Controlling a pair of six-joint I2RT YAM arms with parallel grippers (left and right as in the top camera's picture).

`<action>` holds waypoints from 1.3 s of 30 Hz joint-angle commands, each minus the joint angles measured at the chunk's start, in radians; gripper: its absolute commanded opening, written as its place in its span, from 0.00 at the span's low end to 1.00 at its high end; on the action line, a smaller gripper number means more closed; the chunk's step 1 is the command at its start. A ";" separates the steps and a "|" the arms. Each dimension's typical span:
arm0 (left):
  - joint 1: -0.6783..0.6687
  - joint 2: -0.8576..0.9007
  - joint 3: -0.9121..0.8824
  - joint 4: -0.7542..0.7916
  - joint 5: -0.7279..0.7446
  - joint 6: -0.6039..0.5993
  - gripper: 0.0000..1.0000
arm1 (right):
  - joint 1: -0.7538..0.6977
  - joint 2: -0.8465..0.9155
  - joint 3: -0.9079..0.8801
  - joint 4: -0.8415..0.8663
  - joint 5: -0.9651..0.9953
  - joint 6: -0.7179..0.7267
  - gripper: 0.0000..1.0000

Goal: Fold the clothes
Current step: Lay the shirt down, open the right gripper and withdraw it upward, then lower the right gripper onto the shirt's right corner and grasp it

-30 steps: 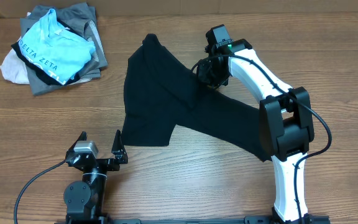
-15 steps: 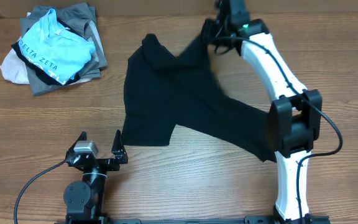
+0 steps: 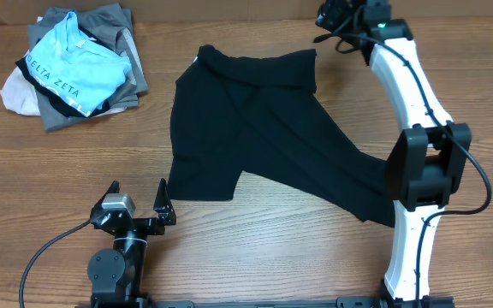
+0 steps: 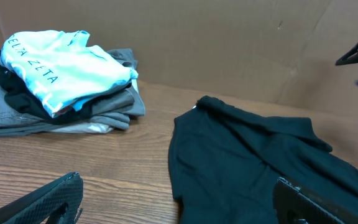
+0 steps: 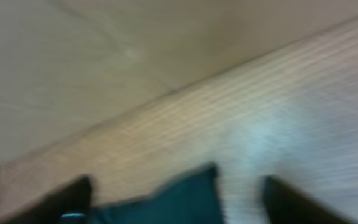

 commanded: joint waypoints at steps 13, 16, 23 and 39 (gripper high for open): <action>-0.006 -0.009 -0.004 0.000 0.001 0.019 1.00 | -0.115 -0.192 0.465 -0.816 0.052 -0.010 1.00; -0.006 -0.009 -0.004 -0.001 0.001 0.019 1.00 | -0.115 -0.277 0.465 -0.915 0.055 0.011 1.00; -0.006 -0.009 -0.004 0.000 0.001 0.019 1.00 | -0.116 -0.435 0.434 -1.056 0.055 0.000 1.00; -0.006 -0.009 -0.004 0.000 0.001 0.019 1.00 | -0.134 -0.734 -0.515 -0.951 0.174 -0.091 1.00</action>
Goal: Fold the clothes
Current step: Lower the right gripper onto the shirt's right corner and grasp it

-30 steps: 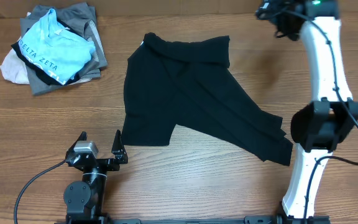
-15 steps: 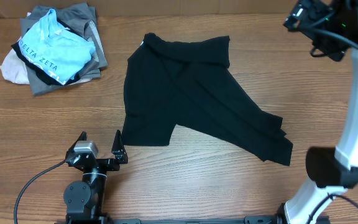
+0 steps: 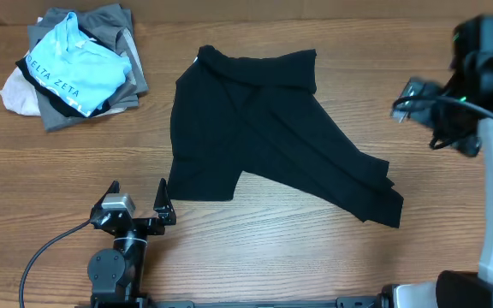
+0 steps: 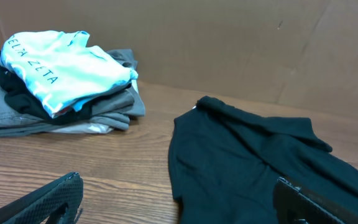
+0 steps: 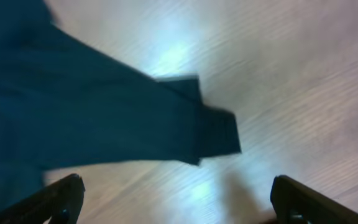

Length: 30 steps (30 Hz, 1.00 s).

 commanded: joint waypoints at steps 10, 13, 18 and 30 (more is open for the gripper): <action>-0.006 -0.009 -0.004 0.000 0.001 0.019 1.00 | -0.084 0.047 -0.649 0.415 -0.066 -0.050 1.00; -0.006 -0.009 -0.004 0.000 0.001 0.019 1.00 | -0.130 0.049 -0.692 0.484 -0.148 -0.053 1.00; -0.006 -0.009 -0.004 0.000 0.001 0.019 1.00 | -0.175 0.049 -0.752 0.606 -0.250 -0.106 0.94; -0.006 -0.009 -0.004 -0.001 0.001 0.019 1.00 | -0.175 0.054 -0.891 0.804 -0.267 -0.093 0.90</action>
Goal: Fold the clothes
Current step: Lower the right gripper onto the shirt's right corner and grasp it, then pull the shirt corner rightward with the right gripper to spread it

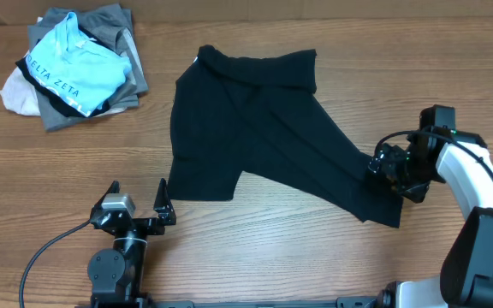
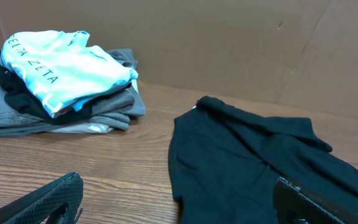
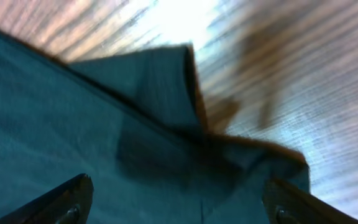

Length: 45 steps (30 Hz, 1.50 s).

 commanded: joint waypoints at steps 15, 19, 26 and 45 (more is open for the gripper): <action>-0.006 -0.009 -0.004 -0.001 0.001 0.019 1.00 | -0.002 0.006 -0.038 0.087 -0.008 0.027 0.54; -0.006 -0.009 -0.004 -0.001 0.001 0.019 1.00 | -0.002 0.006 -0.038 0.087 -0.008 0.031 0.35; -0.006 -0.009 -0.004 0.000 0.001 0.019 1.00 | -0.002 0.006 -0.023 0.156 -0.005 0.077 0.04; -0.006 -0.009 -0.004 -0.001 0.001 0.019 1.00 | -0.065 0.037 0.287 0.590 0.312 0.103 0.04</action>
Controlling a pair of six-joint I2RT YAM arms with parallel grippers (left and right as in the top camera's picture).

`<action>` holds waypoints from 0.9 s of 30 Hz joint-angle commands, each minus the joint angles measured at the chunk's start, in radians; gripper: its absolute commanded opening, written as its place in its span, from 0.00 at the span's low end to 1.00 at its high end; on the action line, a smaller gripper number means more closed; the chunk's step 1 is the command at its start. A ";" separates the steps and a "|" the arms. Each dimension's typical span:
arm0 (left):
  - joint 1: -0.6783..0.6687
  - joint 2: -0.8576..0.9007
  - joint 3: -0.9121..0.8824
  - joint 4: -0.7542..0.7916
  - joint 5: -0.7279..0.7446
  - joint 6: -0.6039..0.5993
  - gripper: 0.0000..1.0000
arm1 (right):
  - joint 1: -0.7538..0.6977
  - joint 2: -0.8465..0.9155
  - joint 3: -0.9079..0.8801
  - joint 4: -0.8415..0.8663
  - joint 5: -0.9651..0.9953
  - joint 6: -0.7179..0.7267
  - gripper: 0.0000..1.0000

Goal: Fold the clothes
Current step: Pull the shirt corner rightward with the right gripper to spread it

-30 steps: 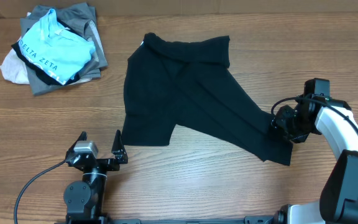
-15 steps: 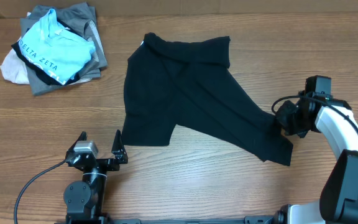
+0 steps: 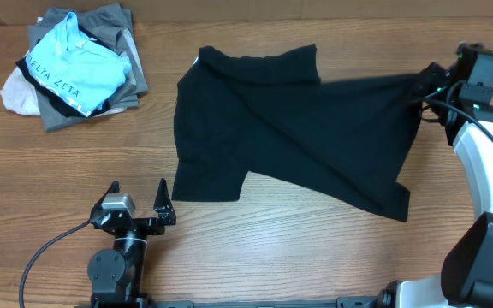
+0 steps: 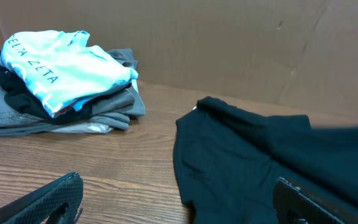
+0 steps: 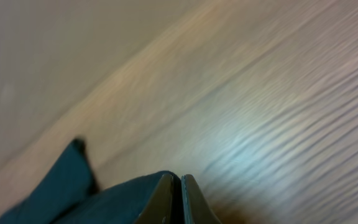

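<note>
A black garment (image 3: 289, 128) lies spread across the middle of the wooden table. Its right part is stretched up and out toward the far right. My right gripper (image 3: 424, 85) is shut on the garment's edge there; in the right wrist view the fingers (image 5: 166, 196) pinch dark cloth (image 5: 104, 202) above the wood. My left gripper (image 3: 137, 208) rests open at the table's front, left of the garment's lower corner. Its fingertips (image 4: 61, 190) stand wide apart with bare wood and cloth (image 4: 247, 162) between them.
A pile of folded clothes (image 3: 71, 68), a light blue lettered shirt (image 4: 55, 59) on top, sits at the back left. A cardboard wall (image 4: 229, 37) closes the far side. The right arm's white link (image 3: 486, 162) runs along the right edge.
My right gripper was open low over the garment's lower right end; now it is shut on the cloth at the far right, and that part is drawn out wide. The left arm has not moved.
My right gripper was first at the back by the garment's top right corner. Then it hung high at the right, above the garment's lower right tail, then low over that tail, open. Now it holds the cloth, pulled up toward the back right.
</note>
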 commanded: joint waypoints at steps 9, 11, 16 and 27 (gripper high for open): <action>-0.006 -0.009 -0.004 0.000 0.001 0.019 1.00 | -0.166 0.167 0.381 -0.181 0.135 -0.008 0.17; -0.006 -0.009 -0.004 0.000 0.001 0.019 1.00 | -0.181 0.175 0.473 -0.241 0.135 -0.026 0.67; -0.006 -0.009 -0.004 0.000 0.001 0.019 1.00 | -0.192 0.175 0.674 -0.431 0.132 -0.029 1.00; -0.006 -0.009 -0.004 -0.001 0.001 0.019 1.00 | -0.190 0.146 0.969 -0.868 -0.284 -0.014 1.00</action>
